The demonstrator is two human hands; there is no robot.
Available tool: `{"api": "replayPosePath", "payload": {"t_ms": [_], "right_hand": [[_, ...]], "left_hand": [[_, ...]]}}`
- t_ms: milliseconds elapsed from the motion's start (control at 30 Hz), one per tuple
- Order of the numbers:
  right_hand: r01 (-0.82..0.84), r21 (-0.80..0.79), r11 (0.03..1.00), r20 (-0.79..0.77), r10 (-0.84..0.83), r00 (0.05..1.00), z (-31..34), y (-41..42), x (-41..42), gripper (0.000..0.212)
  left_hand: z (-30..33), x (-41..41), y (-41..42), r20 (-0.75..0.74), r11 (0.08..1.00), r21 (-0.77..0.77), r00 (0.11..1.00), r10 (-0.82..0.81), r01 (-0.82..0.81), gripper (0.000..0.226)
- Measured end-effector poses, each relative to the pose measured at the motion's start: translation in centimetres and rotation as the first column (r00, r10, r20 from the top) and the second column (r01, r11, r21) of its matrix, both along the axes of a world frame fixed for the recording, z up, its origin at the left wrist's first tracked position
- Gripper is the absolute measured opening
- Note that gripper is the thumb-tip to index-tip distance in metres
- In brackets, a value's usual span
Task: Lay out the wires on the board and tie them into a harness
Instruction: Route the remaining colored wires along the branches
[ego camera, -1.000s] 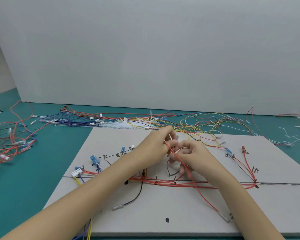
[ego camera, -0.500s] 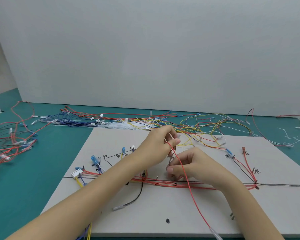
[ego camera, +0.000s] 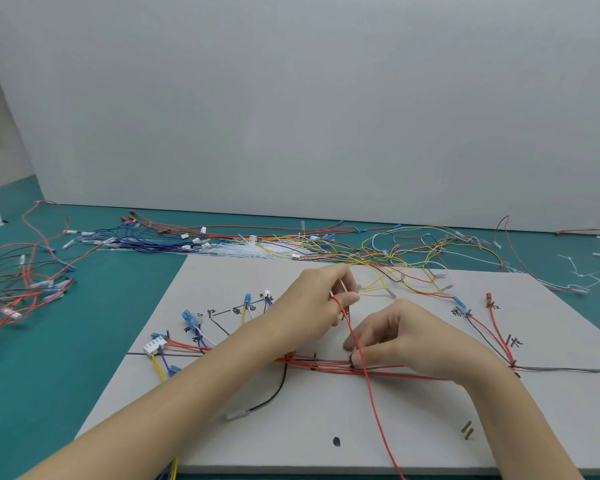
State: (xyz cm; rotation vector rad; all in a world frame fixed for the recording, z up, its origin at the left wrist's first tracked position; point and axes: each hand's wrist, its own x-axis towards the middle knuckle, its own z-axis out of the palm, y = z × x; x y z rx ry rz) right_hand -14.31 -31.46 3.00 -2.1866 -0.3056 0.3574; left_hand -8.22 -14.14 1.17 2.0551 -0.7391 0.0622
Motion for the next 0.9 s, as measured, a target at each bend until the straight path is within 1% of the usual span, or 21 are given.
{"api": "replayPosePath", "payload": {"t_ms": [167,333,433,567,700,800,900], "right_hand": [[0.105,-0.189,0.976,0.135,-0.08,0.988,0.3,-0.2,0.1,0.015],[0.099,-0.261,0.96,0.143,-0.063,0.988,0.1,0.2,0.2,0.015],[0.102,-0.281,0.954,0.14,-0.064,0.988,0.0,0.5,0.3,0.012],[0.115,-0.255,0.96,0.136,-0.082,0.987,-0.3,0.7,0.4,0.01],[0.116,-0.234,0.965,0.131,-0.087,0.988,-0.6,0.7,0.5,0.013],[0.118,-0.218,0.969,0.132,-0.091,0.987,-0.8,0.7,0.6,0.014],[0.126,-0.21,0.969,0.137,-0.098,0.986,-1.0,0.6,0.6,0.014]], "left_hand": [[-0.3,1.0,0.7,0.024,0.999,0.046,1.0,0.011,-0.012,0.007],[-0.7,2.0,1.2,0.033,0.992,0.117,0.999,0.032,-0.036,0.011],[-0.8,2.4,1.5,0.044,0.985,0.164,0.998,0.052,-0.059,0.014],[-0.7,2.6,1.2,0.156,0.952,0.265,0.981,0.112,-0.151,0.003],[-0.4,2.5,1.1,0.191,0.933,0.304,0.972,0.138,-0.193,0.007],[-0.2,2.5,0.9,0.237,0.912,0.348,0.962,0.138,-0.217,0.008],[0.2,2.7,0.7,0.256,0.889,0.42,0.964,0.077,-0.182,0.009]]}}
